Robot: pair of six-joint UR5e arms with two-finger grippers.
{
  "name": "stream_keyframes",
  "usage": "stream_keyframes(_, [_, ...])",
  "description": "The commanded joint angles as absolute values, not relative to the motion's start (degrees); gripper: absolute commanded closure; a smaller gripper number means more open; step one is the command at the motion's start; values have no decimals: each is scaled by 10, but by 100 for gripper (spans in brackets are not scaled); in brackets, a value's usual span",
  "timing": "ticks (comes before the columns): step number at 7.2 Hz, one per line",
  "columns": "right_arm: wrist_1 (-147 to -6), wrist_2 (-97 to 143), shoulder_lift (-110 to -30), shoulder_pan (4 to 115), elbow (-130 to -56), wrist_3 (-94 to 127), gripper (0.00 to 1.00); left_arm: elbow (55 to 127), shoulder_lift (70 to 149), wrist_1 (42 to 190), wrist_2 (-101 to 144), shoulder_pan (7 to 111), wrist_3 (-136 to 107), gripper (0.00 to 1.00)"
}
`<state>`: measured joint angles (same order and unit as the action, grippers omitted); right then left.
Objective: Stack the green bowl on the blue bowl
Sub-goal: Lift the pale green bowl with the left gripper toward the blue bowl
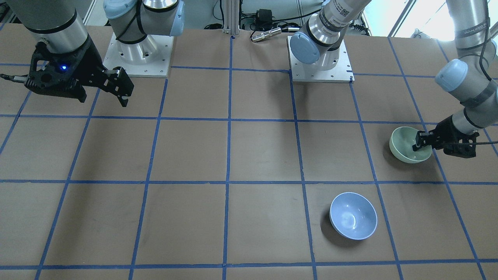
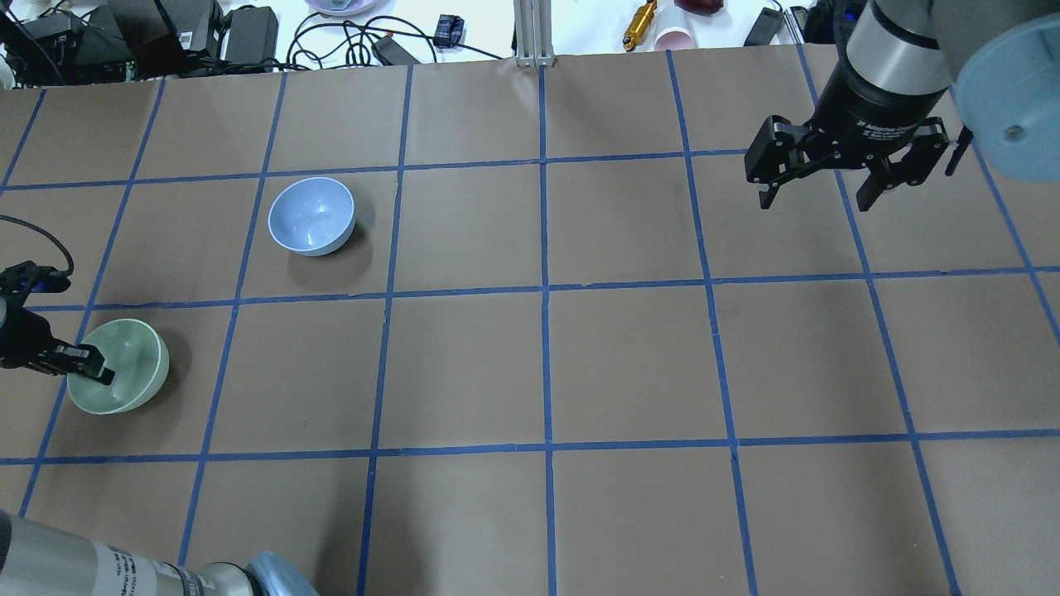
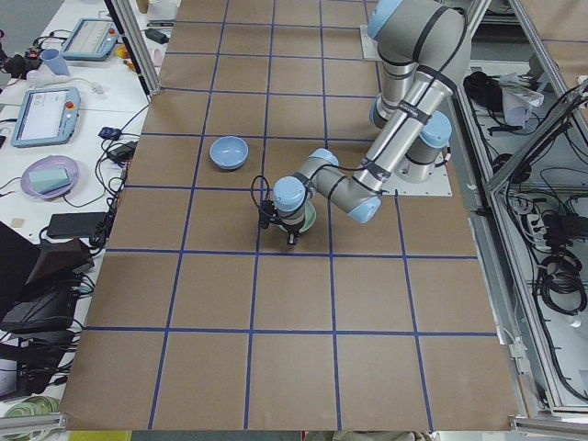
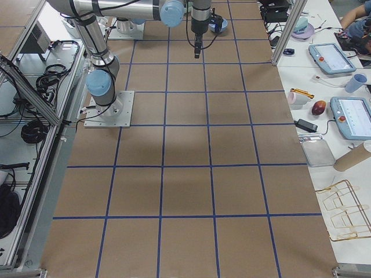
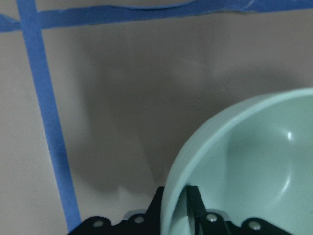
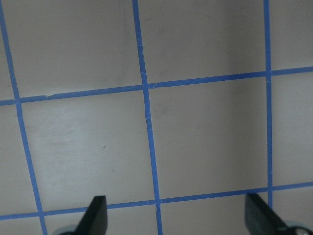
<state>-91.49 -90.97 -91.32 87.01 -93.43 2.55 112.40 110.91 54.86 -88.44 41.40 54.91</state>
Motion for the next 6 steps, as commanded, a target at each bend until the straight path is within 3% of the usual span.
stream_keyframes(1, [-915,-910,-913,870,-935,25,0,1122,1104,552,-884,414,549,98])
stream_keyframes(6, [-915,-910,-913,870,-934,25,0,1098,1087,612,-851,414,549,98])
